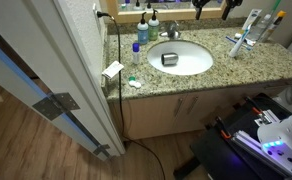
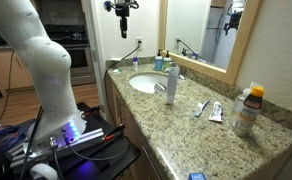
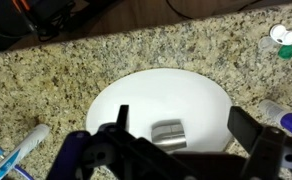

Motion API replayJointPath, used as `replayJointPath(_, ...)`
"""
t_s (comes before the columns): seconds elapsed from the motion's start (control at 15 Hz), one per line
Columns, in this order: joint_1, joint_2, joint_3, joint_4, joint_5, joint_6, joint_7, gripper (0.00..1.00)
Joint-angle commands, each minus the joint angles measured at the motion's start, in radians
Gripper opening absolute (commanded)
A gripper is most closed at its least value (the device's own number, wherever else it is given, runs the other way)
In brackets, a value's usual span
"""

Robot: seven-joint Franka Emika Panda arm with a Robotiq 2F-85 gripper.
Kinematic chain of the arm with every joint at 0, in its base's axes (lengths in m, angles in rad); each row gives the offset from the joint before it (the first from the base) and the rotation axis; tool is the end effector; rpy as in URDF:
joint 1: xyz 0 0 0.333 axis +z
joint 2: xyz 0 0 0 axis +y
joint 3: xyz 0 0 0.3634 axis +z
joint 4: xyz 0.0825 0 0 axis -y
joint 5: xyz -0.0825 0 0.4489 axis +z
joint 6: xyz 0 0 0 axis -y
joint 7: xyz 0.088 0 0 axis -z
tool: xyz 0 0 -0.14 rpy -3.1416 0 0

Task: Take the silver cup out of the sink and place it on the counter top

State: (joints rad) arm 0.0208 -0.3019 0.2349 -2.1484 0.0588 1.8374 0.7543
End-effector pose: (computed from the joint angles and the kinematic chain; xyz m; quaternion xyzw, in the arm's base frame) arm 0.4933 0.1435 0.5162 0.9656 -0.2597 -0.0041 0.0095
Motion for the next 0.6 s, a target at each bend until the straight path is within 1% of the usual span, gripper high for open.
replayJointPath(0.0, 0.011, 0.046, 0.013, 0.022, -0.052, -0.024, 0.063, 1.00)
replayJointPath(0.07, -0.001, 0.109, 0.047, 0.037, -0.138, -0.013, 0.141, 1.00)
replayJointPath(0.13, -0.002, 0.177, 0.060, 0.049, -0.198, 0.027, 0.195, 1.00)
replayJointPath(0.2, 0.000, 0.220, 0.067, 0.060, -0.272, 0.039, 0.262, 1.00)
replayJointPath(0.27, 0.010, 0.283, 0.069, 0.092, -0.337, 0.011, 0.319, 1.00)
replayJointPath(0.4, 0.044, 0.407, 0.050, 0.170, -0.460, -0.034, 0.460, 1.00)
replayJointPath(0.47, 0.067, 0.472, 0.030, 0.227, -0.481, -0.064, 0.490, 1.00)
replayJointPath(0.53, 0.087, 0.530, 0.008, 0.293, -0.471, -0.095, 0.500, 1.00)
